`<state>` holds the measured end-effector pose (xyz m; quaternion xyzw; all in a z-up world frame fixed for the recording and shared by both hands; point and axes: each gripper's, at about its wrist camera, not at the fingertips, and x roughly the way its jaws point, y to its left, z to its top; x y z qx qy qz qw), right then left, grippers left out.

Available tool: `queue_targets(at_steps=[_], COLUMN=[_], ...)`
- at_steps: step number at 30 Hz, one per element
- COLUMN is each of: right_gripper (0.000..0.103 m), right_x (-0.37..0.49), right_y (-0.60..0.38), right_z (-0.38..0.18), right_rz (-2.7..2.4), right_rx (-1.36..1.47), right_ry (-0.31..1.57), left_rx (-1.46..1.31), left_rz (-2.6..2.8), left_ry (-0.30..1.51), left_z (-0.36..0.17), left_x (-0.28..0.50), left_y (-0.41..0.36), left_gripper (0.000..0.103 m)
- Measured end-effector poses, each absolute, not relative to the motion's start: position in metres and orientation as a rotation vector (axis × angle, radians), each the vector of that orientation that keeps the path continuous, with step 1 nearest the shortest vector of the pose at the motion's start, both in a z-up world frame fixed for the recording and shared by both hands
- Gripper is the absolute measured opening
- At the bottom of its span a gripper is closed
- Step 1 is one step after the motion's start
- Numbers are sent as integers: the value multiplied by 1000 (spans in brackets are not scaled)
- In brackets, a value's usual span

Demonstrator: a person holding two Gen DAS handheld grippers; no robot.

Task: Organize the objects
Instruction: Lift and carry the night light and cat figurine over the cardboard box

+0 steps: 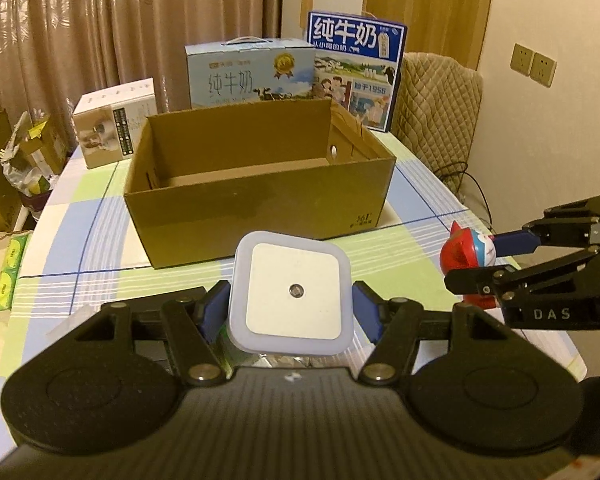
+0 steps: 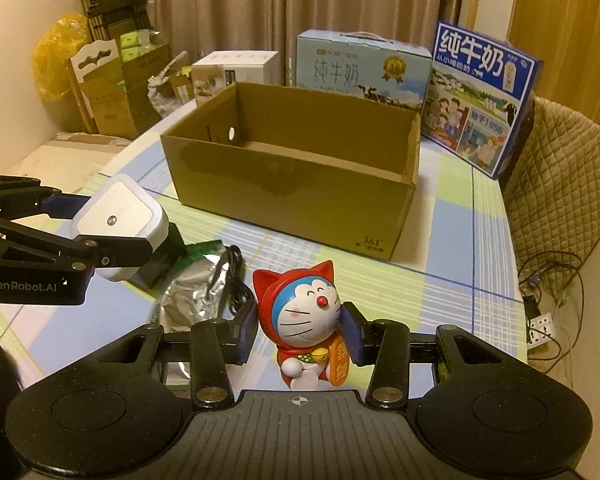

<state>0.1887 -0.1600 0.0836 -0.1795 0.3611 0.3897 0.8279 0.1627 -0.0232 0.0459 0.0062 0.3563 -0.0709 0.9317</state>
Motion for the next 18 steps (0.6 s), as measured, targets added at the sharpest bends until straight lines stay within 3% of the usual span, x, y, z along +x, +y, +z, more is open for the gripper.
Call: queue_targets(at_steps=[18], right_gripper=[41], right_x=[193], right_y=[-150], right_z=[101], right_rz=[816], right_rx=[-383], right_ry=[760], left_rx=[-33], left_rz=[-141], left_ry=[728], left_z=[63], left_x=[173], left_y=[-6], left_gripper=[61])
